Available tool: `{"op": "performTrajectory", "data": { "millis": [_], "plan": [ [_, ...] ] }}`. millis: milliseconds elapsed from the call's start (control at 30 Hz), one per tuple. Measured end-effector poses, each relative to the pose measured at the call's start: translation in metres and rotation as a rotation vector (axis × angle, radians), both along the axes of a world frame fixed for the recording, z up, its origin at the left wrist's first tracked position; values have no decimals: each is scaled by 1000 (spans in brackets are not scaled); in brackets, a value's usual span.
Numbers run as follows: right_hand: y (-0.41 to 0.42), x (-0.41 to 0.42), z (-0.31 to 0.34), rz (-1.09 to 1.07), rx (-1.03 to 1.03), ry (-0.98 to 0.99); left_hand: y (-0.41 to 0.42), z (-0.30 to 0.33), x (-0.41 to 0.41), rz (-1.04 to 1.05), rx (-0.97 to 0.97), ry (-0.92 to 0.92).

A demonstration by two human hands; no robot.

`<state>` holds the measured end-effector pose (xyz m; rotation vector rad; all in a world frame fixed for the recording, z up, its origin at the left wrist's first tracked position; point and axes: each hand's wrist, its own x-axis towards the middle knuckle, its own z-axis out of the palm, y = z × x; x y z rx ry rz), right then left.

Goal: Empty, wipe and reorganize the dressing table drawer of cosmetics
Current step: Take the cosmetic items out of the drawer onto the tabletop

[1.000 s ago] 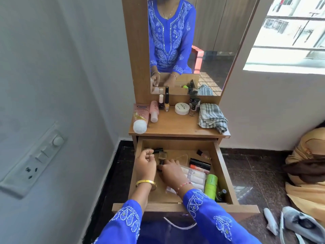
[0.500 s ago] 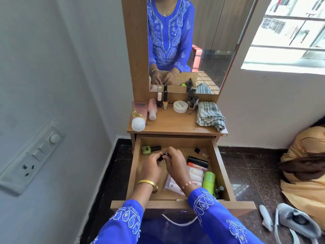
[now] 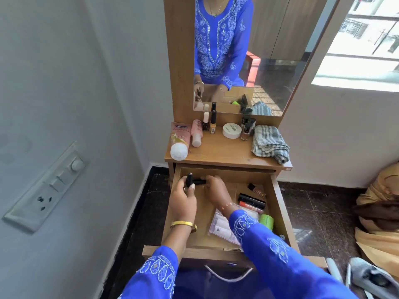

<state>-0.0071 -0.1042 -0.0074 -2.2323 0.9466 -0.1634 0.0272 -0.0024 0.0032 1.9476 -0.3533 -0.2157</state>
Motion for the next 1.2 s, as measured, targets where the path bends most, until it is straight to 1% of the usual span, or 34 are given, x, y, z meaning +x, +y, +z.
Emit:
{"op": "performTrajectory", "data": {
  "millis": [67, 100, 167, 233, 333, 500, 600, 733, 833, 1000, 1100, 1200],
  "plan": [
    [-3, 8, 0, 174, -123, 195, 1, -2, 1, 25, -38, 20],
    [-3, 10, 0, 228, -180, 263, 1, -2, 1, 37, -52, 33],
    [-1, 12, 1, 291, -286, 338, 2, -5, 3, 57, -75, 63],
    [3, 11, -2, 300, -336, 363, 2, -6, 5, 69, -88, 94],
    [4, 9, -5, 263, -355, 348, 1, -6, 5, 71, -92, 138],
    [4, 7, -3, 241, -321, 352, 1, -5, 4, 60, -77, 147],
    [5, 6, 0, 170, -246, 306, 2, -4, 4, 61, -67, 155],
    [5, -2, 9, 51, -109, 142, 2, -1, 2, 60, -64, 146],
    [4, -13, 20, 23, -109, 30, 2, 1, -1, 43, -59, 141],
    [-2, -27, 43, -23, -108, -79, 1, 11, -7, -3, -73, 90],
    [-11, -28, 65, -54, -98, -155, -4, 32, -8, -35, -138, 60],
    [-21, -21, 92, -75, -112, -250, -17, 58, 2, -72, -171, -28]
  ]
}}
